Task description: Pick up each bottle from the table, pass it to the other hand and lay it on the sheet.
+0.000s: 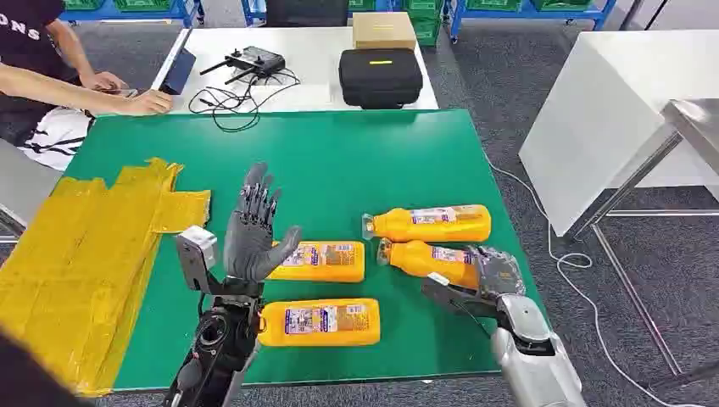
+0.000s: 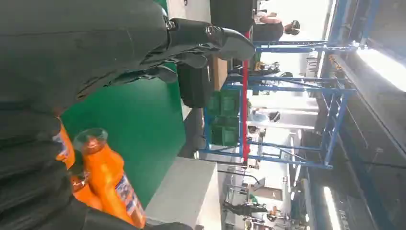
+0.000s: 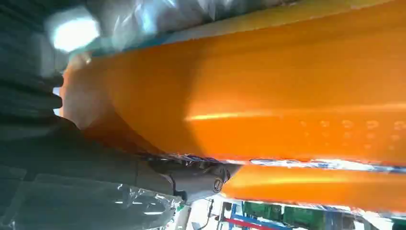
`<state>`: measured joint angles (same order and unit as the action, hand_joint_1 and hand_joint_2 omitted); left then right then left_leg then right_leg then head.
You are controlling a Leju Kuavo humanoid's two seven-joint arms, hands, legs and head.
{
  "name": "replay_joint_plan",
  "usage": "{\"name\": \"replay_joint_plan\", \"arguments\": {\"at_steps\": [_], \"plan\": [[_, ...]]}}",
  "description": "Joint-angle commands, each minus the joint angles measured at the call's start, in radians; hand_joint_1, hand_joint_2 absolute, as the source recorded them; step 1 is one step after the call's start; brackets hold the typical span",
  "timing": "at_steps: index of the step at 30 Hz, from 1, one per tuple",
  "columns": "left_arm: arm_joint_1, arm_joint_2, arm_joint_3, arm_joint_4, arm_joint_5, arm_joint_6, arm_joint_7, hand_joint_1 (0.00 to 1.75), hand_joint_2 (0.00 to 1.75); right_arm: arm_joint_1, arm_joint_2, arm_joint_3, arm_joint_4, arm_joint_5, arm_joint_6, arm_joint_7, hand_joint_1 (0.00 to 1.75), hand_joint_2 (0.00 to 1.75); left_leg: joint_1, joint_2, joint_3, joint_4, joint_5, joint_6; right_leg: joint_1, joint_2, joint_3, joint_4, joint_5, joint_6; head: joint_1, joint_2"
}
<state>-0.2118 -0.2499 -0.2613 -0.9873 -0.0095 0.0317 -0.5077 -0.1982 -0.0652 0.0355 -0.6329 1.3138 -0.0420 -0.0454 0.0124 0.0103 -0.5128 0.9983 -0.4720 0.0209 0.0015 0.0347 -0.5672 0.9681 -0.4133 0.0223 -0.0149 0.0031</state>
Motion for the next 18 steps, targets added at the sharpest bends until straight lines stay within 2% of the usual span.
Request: {"name": "replay_joint_plan", "arguments": {"at_steps": [1,2,4,6,8,9,13,14,16,17,18], "plan": [[-0.029,0.016,-0.017,0.072,0.002,0.002,0.007,0.0,1.75,0.047,0.024,-0.012,0.136,-0.013,0.031,-0.003,1.75,1.75,0.001,-0.004,-0.006,0.001,0.003,-0.001,0.001,-0.006,-0.003,-0.001,0.002,0.0,0.0,0.0],[-0.029,0.016,-0.017,0.072,0.002,0.002,0.007,0.0,1.75,0.047,0.024,-0.012,0.136,-0.013,0.031,-0.003,1.75,1.75,0.001,-0.007,-0.01,0.0,0.004,-0.001,0.001,-0.009,-0.006,-0.002,0.003,0.0,0.0,0.0],[-0.029,0.016,-0.017,0.072,0.002,0.002,0.007,0.0,1.75,0.047,0.024,-0.012,0.136,-0.013,0.031,-0.003,1.75,1.75,0.001,-0.004,-0.005,0.002,0.002,-0.001,0.001,-0.005,-0.001,-0.001,0.001,0.0,0.0,0.0],[-0.029,0.016,-0.017,0.072,0.002,0.002,0.007,0.0,1.75,0.047,0.024,-0.012,0.136,-0.013,0.031,-0.003,1.75,1.75,0.0,-0.008,-0.014,-0.001,0.006,0.0,0.0,-0.011,-0.008,-0.004,0.004,0.001,0.0,0.0],[-0.029,0.016,-0.017,0.072,0.002,0.002,0.007,0.0,1.75,0.047,0.024,-0.012,0.136,-0.013,0.031,-0.003,1.75,1.75,0.0,-0.004,-0.006,0.002,0.0,0.001,0.0,-0.006,-0.002,-0.001,0.0,0.002,0.0,0.0],[-0.029,0.016,-0.017,0.072,0.002,0.002,0.007,0.0,1.75,0.047,0.024,-0.012,0.136,-0.013,0.031,-0.003,1.75,1.75,0.001,-0.006,-0.01,0.002,0.002,0.0,0.001,-0.008,-0.005,-0.002,0.001,0.002,0.0,0.0],[-0.029,0.016,-0.017,0.072,0.002,0.002,0.007,0.0,1.75,0.047,0.024,-0.012,0.136,-0.013,0.031,-0.003,1.75,1.75,0.001,-0.003,-0.002,0.002,-0.002,0.001,0.001,-0.004,0.001,-0.002,-0.002,0.002,0.0,0.0],[-0.029,0.016,-0.017,0.072,0.002,0.002,0.007,0.0,1.75,0.047,0.024,-0.012,0.136,-0.013,0.031,-0.003,1.75,1.75,0.0,-0.006,-0.009,0.002,0.001,0.0,0.0,-0.008,-0.005,-0.003,0.001,0.002,0.0,0.0],[-0.029,0.016,-0.017,0.072,0.002,0.002,0.007,0.0,1.75,0.047,0.024,-0.012,0.136,-0.013,0.031,-0.003,1.75,1.75,0.001,-0.003,-0.002,0.002,-0.002,0.001,0.001,-0.004,0.001,-0.003,-0.001,0.002,0.0,0.0],[-0.029,0.016,-0.017,0.072,0.002,0.002,0.007,0.0,1.75,0.047,0.024,-0.012,0.136,-0.013,0.031,-0.003,1.75,1.75,0.0,-0.006,-0.008,0.001,0.001,0.001,0.001,-0.008,-0.003,-0.004,0.001,0.002,0.0,0.0],[-0.029,0.016,-0.017,0.072,0.002,0.002,0.007,0.0,1.75,0.047,0.024,-0.012,0.136,-0.013,0.031,-0.003,1.75,1.75,0.0,-0.005,-0.006,0.001,0.0,0.001,0.001,-0.006,-0.001,-0.004,0.0,0.002,0.0,0.0]]}}
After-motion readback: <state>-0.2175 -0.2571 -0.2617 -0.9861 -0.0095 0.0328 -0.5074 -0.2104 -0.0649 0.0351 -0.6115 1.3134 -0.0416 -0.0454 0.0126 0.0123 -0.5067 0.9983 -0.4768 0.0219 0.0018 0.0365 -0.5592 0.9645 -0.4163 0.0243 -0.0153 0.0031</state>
